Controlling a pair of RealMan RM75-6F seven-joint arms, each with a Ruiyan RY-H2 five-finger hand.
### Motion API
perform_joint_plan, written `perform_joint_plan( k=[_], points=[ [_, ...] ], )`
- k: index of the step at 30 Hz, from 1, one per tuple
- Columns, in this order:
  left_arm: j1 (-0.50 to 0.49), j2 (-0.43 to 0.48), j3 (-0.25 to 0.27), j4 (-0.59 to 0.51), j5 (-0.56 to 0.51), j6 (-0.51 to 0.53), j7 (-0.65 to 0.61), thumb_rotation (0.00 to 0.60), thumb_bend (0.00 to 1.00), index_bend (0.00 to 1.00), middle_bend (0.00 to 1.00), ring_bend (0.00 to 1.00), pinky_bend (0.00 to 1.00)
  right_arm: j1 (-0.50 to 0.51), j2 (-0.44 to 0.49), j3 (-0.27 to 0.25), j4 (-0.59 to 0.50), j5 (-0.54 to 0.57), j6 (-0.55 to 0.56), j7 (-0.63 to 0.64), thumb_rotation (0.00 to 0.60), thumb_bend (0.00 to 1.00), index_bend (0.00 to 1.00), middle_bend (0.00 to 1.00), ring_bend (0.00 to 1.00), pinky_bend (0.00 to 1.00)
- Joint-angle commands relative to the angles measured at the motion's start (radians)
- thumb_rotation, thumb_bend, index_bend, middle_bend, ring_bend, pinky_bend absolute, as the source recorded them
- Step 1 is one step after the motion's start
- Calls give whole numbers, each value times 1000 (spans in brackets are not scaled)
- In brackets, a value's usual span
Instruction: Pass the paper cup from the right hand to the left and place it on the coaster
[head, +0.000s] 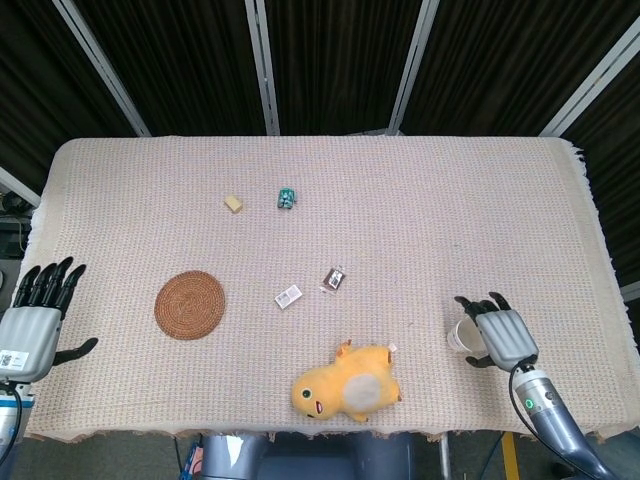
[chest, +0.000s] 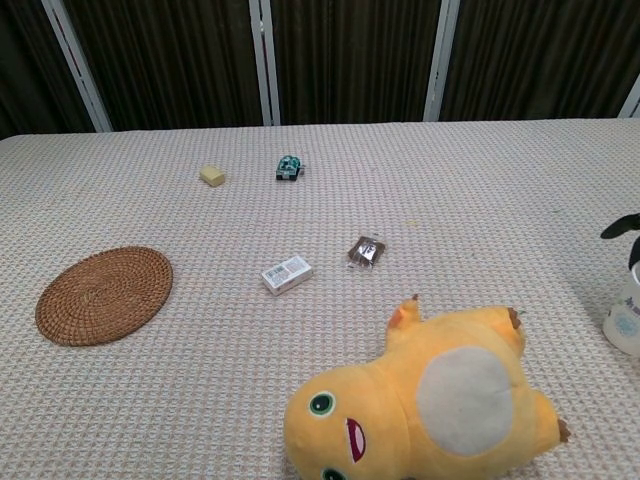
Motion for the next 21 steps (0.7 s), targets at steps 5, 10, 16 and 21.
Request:
perform_joint_plan(
  k=[5, 10, 16, 21],
  points=[
    [-4, -10, 3, 1, -12, -12, 21, 600, 0, 0, 0, 0, 0, 14, -24, 9, 23, 10, 2, 15, 600, 133, 290, 443, 381, 196],
    [-9, -13, 2, 0, -27, -22, 31, 600, 0, 0, 0, 0, 0, 29, -11, 18, 2, -7, 8, 35, 600, 147, 292, 448, 386, 214],
    [-20, -18, -5, 6, -52, -41, 40, 600, 0, 0, 0, 0, 0, 82, 6, 55, -53, -8, -12, -3, 600, 149, 295, 448, 386, 229],
    [-30, -19, -19, 8, -83, -54, 38, 600, 0, 0, 0, 0, 0, 187, -24, 117, -81, 70, -100, -99, 600, 149, 298, 448, 386, 231]
  ],
)
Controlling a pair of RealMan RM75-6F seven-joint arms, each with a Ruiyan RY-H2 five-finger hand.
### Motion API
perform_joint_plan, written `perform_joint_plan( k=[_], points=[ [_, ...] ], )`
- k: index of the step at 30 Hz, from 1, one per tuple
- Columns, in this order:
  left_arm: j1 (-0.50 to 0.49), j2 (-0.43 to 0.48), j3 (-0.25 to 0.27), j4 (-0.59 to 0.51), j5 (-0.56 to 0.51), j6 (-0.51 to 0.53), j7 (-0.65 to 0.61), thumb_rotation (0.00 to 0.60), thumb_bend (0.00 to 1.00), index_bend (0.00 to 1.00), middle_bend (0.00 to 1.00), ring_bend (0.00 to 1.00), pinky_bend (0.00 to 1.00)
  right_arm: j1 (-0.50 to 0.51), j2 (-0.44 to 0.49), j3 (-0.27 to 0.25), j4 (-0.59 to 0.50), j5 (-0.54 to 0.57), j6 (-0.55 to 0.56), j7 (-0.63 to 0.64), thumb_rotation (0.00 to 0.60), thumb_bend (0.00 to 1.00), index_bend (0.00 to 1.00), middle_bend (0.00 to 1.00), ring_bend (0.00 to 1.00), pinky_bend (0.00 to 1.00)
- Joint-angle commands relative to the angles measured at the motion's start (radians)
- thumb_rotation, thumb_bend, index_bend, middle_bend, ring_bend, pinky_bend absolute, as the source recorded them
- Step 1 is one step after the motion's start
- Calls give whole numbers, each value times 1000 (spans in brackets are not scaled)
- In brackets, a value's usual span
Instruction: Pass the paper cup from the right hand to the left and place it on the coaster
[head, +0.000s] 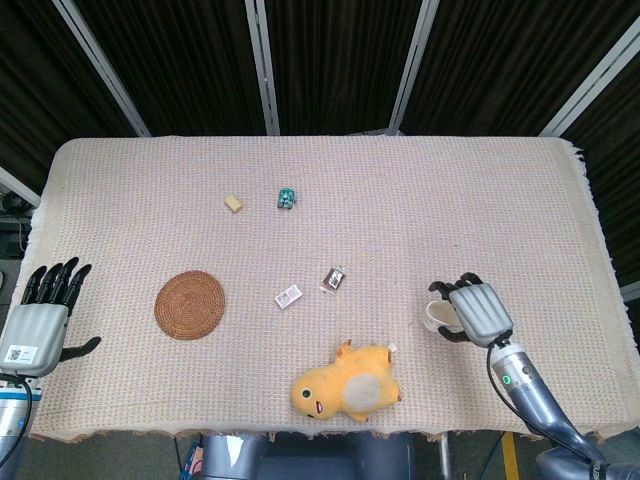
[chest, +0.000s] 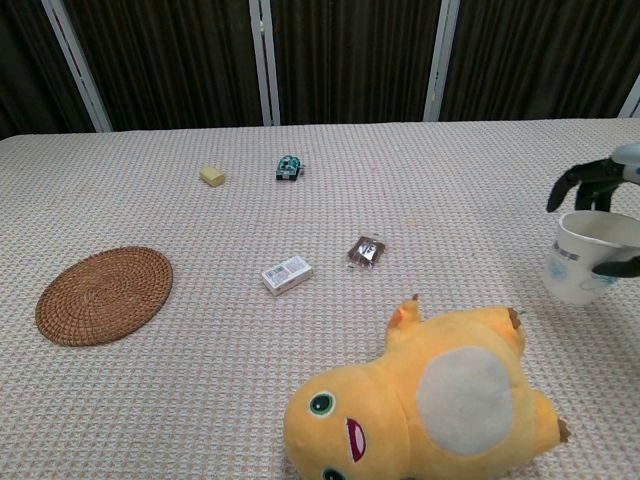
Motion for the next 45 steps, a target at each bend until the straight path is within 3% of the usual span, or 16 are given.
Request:
perform_joint_plan(
  k=[1, 7, 15, 17, 19, 21, 22, 26, 31, 36, 41, 45],
  points=[
    [-6, 1, -9, 1, -17, -6, -3, 600, 0, 0, 0, 0, 0, 82, -31, 48, -17, 77, -73, -86, 600, 149, 299, 448, 386, 234],
    [-14, 9, -27, 5, -61, -19, -18, 600, 0, 0, 0, 0, 0, 201, -121, 86, 19, 220, -153, -204, 600, 152, 302, 448, 386, 243],
    [-23, 18, -40, 19, -105, -38, -36, 600, 0, 0, 0, 0, 0, 279, -222, 65, 83, 321, -184, -270, 600, 152, 294, 444, 383, 244],
    [-24, 19, -41, 20, -108, -38, -39, 600, 0, 0, 0, 0, 0, 286, -235, 62, 90, 324, -181, -273, 600, 103, 212, 375, 341, 244],
    [-24, 21, -42, 22, -112, -38, -43, 600, 0, 0, 0, 0, 0, 290, -247, 58, 90, 318, -161, -274, 600, 19, 56, 164, 172, 191],
    [-25, 21, -41, 23, -113, -39, -44, 600, 0, 0, 0, 0, 0, 287, -239, 54, 71, 306, -137, -278, 600, 0, 0, 23, 31, 97],
    [-26, 21, -40, 25, -114, -41, -44, 600, 0, 0, 0, 0, 0, 283, -227, 53, 51, 299, -122, -279, 600, 0, 0, 3, 6, 63],
    [-32, 16, -36, 30, -119, -51, -38, 600, 0, 0, 0, 0, 0, 231, -122, 49, -73, 204, -7, -261, 600, 0, 0, 0, 0, 0],
    [-49, 4, -34, 36, -97, -61, -34, 600, 0, 0, 0, 0, 0, 128, 6, -9, -140, 54, 128, -189, 600, 0, 0, 0, 0, 0],
    [-94, -19, -41, 39, -53, -92, -26, 600, 0, 0, 0, 0, 0, 29, 63, -67, -101, -45, 242, -76, 600, 0, 0, 0, 0, 0],
    [-221, -79, -67, 57, 35, -207, -28, 600, 0, 0, 0, 0, 0, -72, 54, -113, -4, -124, 371, 36, 600, 0, 0, 0, 0, 0],
    [-320, -124, -95, 53, 86, -283, -7, 600, 0, 6, 0, 0, 2, -123, 42, -128, 15, -129, 422, 53, 600, 0, 0, 0, 0, 0]
  ],
)
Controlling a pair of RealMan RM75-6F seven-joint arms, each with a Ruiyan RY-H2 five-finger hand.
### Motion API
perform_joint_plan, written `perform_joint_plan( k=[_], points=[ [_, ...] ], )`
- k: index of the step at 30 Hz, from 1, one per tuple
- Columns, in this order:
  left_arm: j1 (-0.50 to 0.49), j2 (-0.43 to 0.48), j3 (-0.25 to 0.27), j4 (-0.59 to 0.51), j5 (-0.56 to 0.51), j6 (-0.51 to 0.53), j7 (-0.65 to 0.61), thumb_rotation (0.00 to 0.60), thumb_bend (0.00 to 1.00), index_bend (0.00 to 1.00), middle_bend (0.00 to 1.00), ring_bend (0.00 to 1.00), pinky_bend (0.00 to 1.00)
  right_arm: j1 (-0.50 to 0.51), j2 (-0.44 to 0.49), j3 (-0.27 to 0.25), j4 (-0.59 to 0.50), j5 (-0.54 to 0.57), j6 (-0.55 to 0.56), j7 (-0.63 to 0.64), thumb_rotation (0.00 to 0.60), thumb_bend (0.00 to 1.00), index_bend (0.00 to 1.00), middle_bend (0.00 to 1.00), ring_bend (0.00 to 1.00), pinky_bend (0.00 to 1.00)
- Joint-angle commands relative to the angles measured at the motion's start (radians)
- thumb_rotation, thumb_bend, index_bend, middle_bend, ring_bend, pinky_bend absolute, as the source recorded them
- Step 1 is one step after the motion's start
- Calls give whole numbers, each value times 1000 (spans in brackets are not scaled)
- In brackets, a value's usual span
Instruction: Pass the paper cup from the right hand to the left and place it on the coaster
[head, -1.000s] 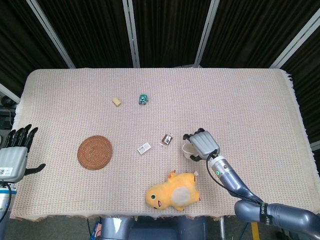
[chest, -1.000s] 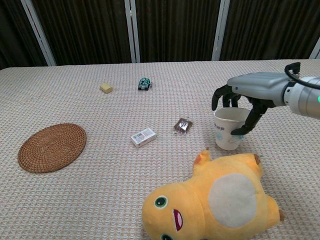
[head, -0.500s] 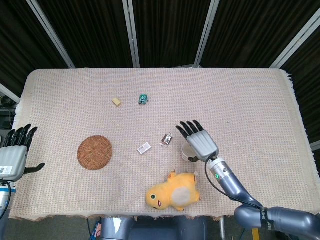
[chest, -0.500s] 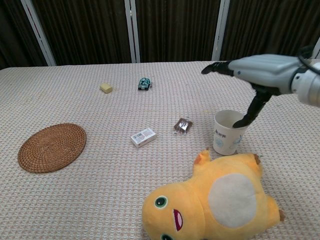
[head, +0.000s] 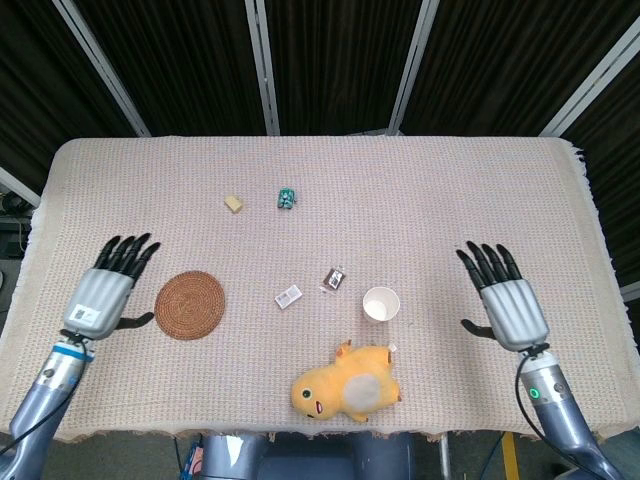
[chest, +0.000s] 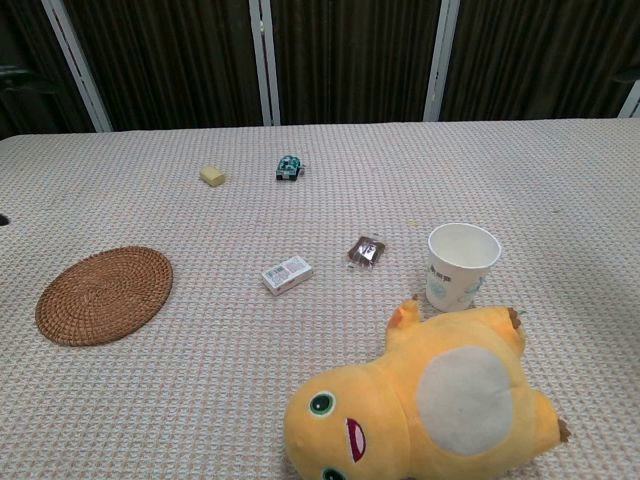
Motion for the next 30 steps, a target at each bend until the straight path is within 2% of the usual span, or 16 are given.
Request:
perform_joint_plan(
  k=[1, 7, 15, 17, 21, 26, 30],
  points=[
    [-114, -67, -42, 3, 76, -83, 23, 600, 0, 15, 0, 0, 7, -50, -10, -23, 19, -15, 46, 11, 600, 0, 0, 0, 0, 0],
    [-280, -179, -98, 44, 132, -193, 60, 600, 0, 95, 0, 0, 42, -87, -20, -24, 42, -7, 72, -16, 600, 0, 0, 0, 0, 0],
    [-473, -364, -171, 148, -14, -382, 127, 600, 0, 133, 0, 0, 68, -89, -16, 6, 79, 34, 41, 8, 600, 0, 0, 0, 0, 0],
    [-542, -440, -192, 228, -64, -435, 154, 600, 0, 141, 7, 0, 76, -90, -13, 18, 84, 49, 35, 15, 600, 0, 0, 0, 0, 0],
    [-645, -535, -218, 359, -128, -503, 169, 600, 0, 153, 37, 16, 127, -94, -6, 38, 90, 69, 31, 18, 600, 0, 0, 0, 0, 0],
    [-741, -617, -217, 512, -142, -552, 182, 600, 0, 159, 42, 35, 150, -102, -2, 55, 95, 88, 34, 11, 600, 0, 0, 0, 0, 0],
    [-775, -661, -215, 587, -154, -573, 136, 600, 0, 159, 43, 37, 154, -108, 1, 63, 95, 96, 38, 2, 600, 0, 0, 0, 0, 0]
  ],
)
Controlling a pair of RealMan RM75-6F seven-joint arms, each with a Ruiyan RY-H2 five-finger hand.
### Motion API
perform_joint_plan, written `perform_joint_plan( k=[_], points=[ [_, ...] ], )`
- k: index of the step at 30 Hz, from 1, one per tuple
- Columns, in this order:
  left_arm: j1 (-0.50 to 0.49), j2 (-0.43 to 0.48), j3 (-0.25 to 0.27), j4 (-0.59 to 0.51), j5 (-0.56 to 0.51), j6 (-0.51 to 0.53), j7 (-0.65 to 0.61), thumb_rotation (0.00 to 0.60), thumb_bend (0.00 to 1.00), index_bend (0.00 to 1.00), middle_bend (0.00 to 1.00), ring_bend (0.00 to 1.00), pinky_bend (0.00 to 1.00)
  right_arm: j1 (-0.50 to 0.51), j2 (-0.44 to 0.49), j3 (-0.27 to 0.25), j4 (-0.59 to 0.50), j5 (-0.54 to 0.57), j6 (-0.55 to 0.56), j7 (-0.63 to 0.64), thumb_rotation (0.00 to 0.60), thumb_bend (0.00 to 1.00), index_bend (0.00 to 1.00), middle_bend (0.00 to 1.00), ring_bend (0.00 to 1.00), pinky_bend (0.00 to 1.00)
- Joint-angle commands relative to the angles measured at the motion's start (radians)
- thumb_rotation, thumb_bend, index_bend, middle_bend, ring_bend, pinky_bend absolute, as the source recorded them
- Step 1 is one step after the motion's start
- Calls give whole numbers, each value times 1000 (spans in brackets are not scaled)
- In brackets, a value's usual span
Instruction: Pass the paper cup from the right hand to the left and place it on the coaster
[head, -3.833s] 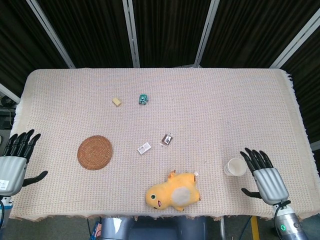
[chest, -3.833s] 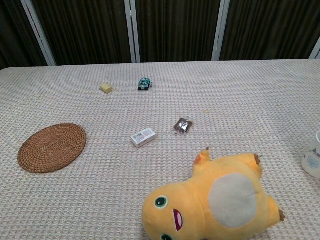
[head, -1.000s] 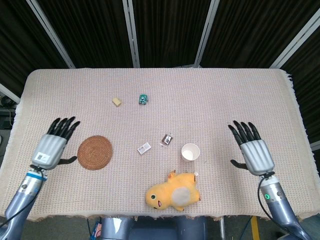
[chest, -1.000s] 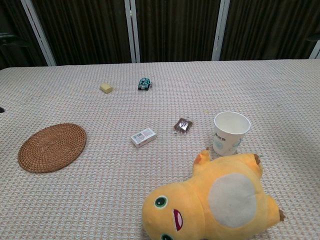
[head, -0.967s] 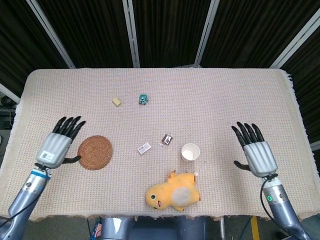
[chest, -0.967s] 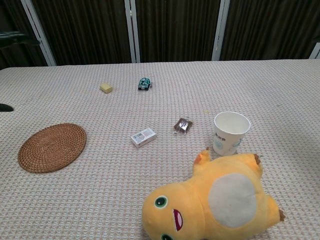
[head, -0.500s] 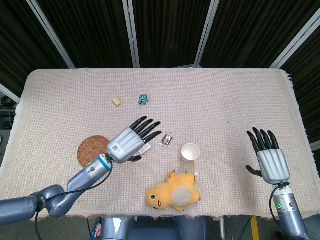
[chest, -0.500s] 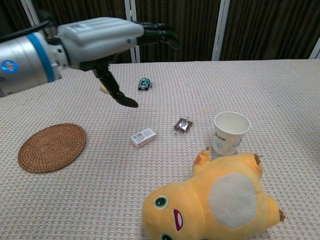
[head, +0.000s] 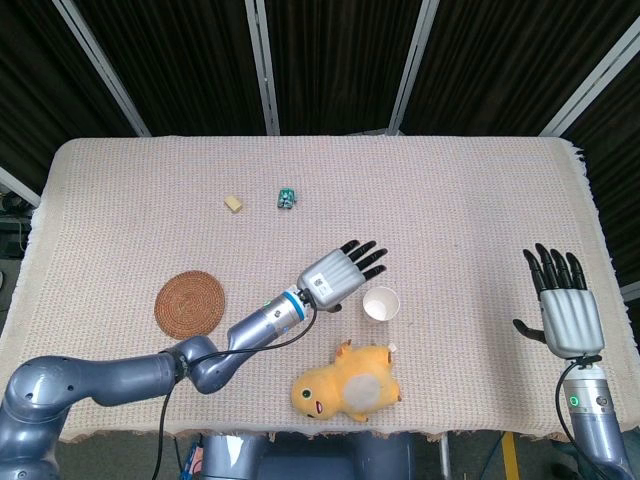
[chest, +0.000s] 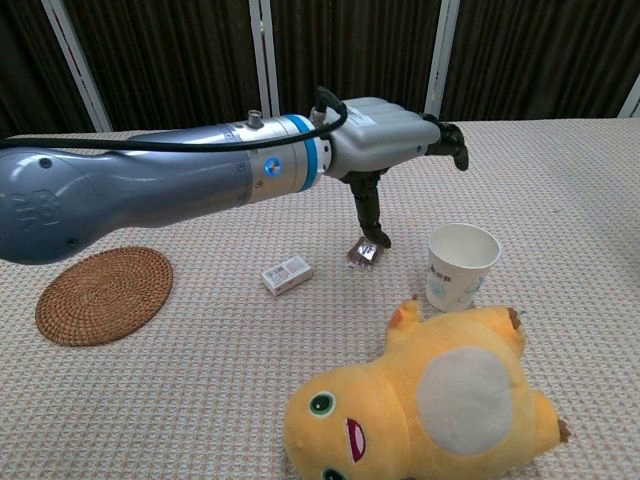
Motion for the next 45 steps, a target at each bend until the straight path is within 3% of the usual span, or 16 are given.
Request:
perform_joint_plan(
  k=[1, 9, 17, 19, 26, 36, 45],
  points=[
    [-55, -62, -3, 89, -20, -39, -51, 600, 0, 161, 47, 39, 159, -4, 1, 4, 1, 4, 3, -8, 600, 0, 0, 0, 0, 0],
    [-109, -118, 27, 205, 23, -54, -158, 600, 0, 218, 124, 97, 234, -12, 1, 17, -4, 11, 9, -27, 600, 0, 0, 0, 0, 0],
    [-136, -176, 33, 276, 22, -32, -207, 600, 0, 542, 418, 294, 358, -19, 3, 27, -7, 12, 13, -31, 600, 0, 0, 0, 0, 0],
    [-140, -186, 34, 290, 21, -23, -209, 600, 0, 584, 449, 319, 377, -20, 4, 30, -6, 12, 13, -30, 600, 0, 0, 0, 0, 0],
    [-142, -169, 32, 271, 20, 21, -192, 600, 0, 593, 455, 324, 381, -23, 7, 36, -8, 7, 10, -24, 600, 0, 0, 0, 0, 0],
    [-70, 9, 11, 62, -54, 103, -92, 600, 0, 562, 436, 322, 380, -30, 11, 31, -28, -19, 14, -26, 600, 0, 0, 0, 0, 0],
    [100, 312, 64, -225, -214, 149, -26, 600, 0, 532, 425, 314, 378, -35, 13, 17, -62, -60, 24, -44, 600, 0, 0, 0, 0, 0]
  ],
)
